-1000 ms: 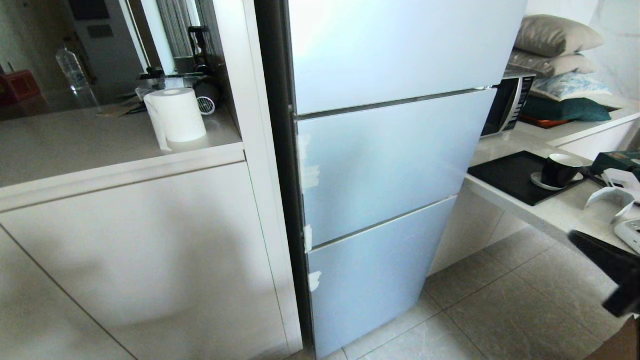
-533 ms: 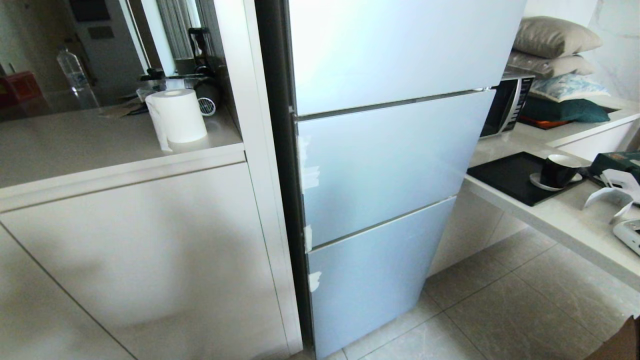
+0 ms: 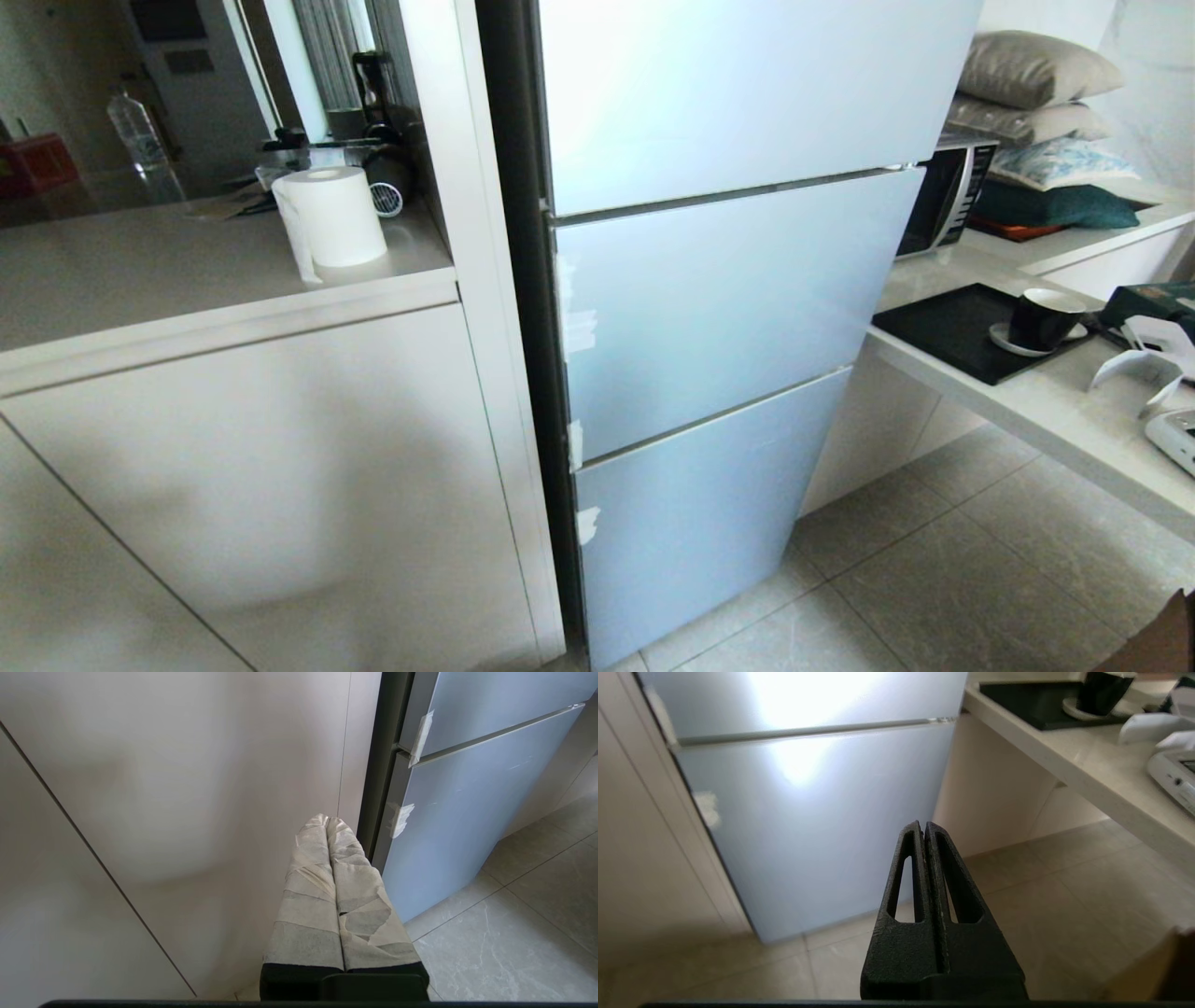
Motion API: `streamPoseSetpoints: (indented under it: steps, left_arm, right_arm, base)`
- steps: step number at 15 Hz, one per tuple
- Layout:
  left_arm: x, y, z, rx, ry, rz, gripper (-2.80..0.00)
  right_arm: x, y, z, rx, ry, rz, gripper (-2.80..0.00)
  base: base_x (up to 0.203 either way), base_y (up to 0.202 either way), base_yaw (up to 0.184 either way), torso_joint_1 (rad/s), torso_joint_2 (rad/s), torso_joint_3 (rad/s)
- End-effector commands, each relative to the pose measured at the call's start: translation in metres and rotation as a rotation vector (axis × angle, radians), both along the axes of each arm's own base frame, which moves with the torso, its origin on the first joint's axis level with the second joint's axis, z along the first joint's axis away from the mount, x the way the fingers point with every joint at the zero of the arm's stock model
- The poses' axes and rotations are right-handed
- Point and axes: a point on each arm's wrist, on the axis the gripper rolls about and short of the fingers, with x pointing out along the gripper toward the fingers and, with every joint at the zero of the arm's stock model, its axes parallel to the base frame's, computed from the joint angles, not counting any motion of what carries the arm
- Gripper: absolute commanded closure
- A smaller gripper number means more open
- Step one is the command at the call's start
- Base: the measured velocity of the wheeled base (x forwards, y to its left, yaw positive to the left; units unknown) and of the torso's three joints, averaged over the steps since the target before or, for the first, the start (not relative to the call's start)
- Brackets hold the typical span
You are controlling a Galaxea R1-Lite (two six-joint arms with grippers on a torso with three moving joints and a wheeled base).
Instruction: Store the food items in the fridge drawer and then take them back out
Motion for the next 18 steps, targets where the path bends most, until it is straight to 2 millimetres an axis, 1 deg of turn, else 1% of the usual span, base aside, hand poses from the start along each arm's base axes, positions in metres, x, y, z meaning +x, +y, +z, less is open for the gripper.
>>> streamPoseSetpoints:
  steps: [1, 15, 18]
  left_arm:
    - [0.0000, 0.0000, 0.0000, 0.001, 0.000, 0.001, 0.00]
    - [0.0000, 0.0000, 0.0000, 0.001, 0.000, 0.001, 0.00]
    - [0.0000, 0.0000, 0.0000, 0.000, 0.000, 0.001, 0.00]
  right_arm:
    - [0.0002, 0.0000, -0.0025, -0.008, 0.016, 0.000, 0.00]
    - [0.0001, 0.0000, -0.0021, -0.011, 0.015, -0.001, 0.00]
    - [0.0001, -0.0001, -0.0019, 0.035, 0.014, -0.003, 0.00]
  base:
    - [0.000, 0.000, 0.000, 0.000, 0.00, 0.000]
    - [0.000, 0.000, 0.000, 0.000, 0.00, 0.000]
    - [0.000, 0.000, 0.000, 0.000, 0.00, 0.000]
